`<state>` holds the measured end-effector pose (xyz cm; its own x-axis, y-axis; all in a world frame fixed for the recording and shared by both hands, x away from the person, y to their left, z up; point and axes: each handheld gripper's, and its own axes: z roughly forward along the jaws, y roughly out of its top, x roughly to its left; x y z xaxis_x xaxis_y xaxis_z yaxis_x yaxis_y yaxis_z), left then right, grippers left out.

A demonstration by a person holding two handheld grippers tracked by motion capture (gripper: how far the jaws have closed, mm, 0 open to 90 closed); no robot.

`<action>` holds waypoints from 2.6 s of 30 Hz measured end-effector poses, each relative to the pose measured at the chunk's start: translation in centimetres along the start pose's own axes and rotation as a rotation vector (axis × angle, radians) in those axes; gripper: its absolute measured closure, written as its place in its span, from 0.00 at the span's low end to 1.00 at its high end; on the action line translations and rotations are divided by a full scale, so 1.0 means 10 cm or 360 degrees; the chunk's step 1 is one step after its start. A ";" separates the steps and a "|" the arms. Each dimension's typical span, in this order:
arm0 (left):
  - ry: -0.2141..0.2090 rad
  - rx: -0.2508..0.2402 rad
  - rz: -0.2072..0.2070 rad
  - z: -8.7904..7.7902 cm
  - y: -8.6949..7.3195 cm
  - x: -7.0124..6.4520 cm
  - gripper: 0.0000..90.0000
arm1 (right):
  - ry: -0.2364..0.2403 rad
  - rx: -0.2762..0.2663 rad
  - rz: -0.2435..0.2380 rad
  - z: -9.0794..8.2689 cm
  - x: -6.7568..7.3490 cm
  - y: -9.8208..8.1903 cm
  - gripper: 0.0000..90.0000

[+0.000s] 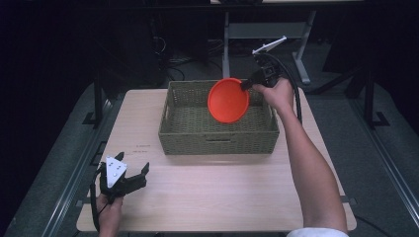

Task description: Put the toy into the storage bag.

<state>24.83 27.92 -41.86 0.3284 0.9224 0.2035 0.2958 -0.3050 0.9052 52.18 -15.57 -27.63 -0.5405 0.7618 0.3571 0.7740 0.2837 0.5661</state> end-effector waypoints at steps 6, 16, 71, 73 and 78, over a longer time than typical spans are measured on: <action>0.0001 -0.0004 0.0002 0.00 0.00 0.00 0.14 | -0.0005 0.0012 0.0027 0.07 -0.07 -0.04 0.91; -0.0004 -0.0010 -0.0001 0.01 0.00 -0.01 0.14 | -0.0006 0.0033 0.0051 0.16 -0.11 -0.07 0.91; -0.0011 -0.0010 0.0010 0.00 0.00 -0.01 0.14 | -0.0142 0.0289 0.0072 0.65 -0.25 -0.31 0.90; -0.0012 -0.0005 0.0010 0.00 0.00 -0.01 0.14 | -0.0149 0.0294 0.0085 0.66 -0.25 -0.31 0.90; -0.0014 -0.0002 0.0016 0.00 0.01 -0.01 0.14 | -0.0156 0.0311 0.0084 0.65 -0.27 -0.33 0.90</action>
<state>24.84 27.76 -41.85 0.3395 0.9170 0.2094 0.2910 -0.3141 0.9037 53.25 -14.71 -35.28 -0.4704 0.8287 0.3033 0.8547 0.3424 0.3902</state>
